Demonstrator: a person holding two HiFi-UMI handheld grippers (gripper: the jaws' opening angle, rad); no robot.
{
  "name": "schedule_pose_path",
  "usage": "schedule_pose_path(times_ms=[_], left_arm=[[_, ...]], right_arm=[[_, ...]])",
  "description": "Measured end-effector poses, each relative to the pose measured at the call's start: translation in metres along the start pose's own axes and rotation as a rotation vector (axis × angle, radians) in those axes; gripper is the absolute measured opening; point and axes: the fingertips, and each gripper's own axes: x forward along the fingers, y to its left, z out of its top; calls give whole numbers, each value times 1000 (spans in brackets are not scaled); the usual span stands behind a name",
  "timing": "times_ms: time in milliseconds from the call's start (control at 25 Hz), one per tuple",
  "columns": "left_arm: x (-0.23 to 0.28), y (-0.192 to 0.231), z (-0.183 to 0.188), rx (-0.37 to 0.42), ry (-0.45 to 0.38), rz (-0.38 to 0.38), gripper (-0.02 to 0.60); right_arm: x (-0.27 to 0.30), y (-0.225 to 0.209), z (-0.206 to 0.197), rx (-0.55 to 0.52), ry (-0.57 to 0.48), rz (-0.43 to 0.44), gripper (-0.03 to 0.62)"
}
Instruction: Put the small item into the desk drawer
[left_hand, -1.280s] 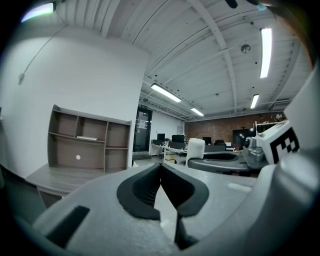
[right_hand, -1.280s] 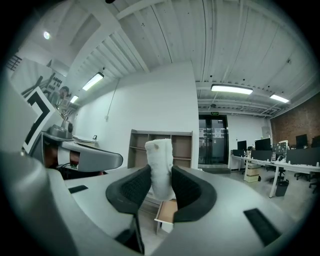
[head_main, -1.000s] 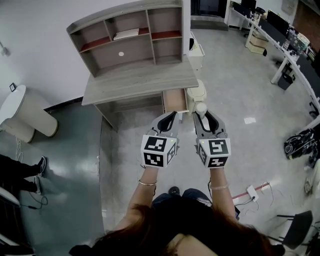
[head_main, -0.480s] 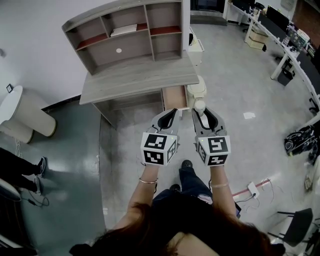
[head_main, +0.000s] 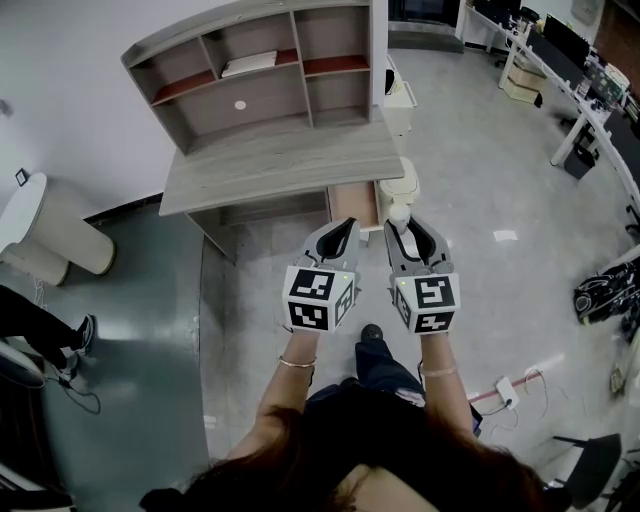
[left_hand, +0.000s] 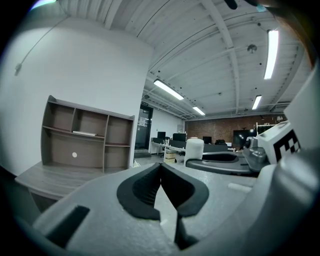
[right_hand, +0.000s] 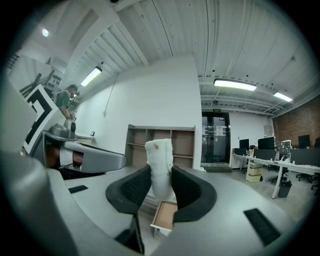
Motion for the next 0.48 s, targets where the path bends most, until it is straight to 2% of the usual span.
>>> schedule_pose_path(times_ms=[360,480], left_arm=[[51,12,2,5,15,15,15],[68,17,1,5,21,25,15]], right_arm=[[39,-33,-13,3,41,26,120],[54,-45,-13,2,21,30,120]])
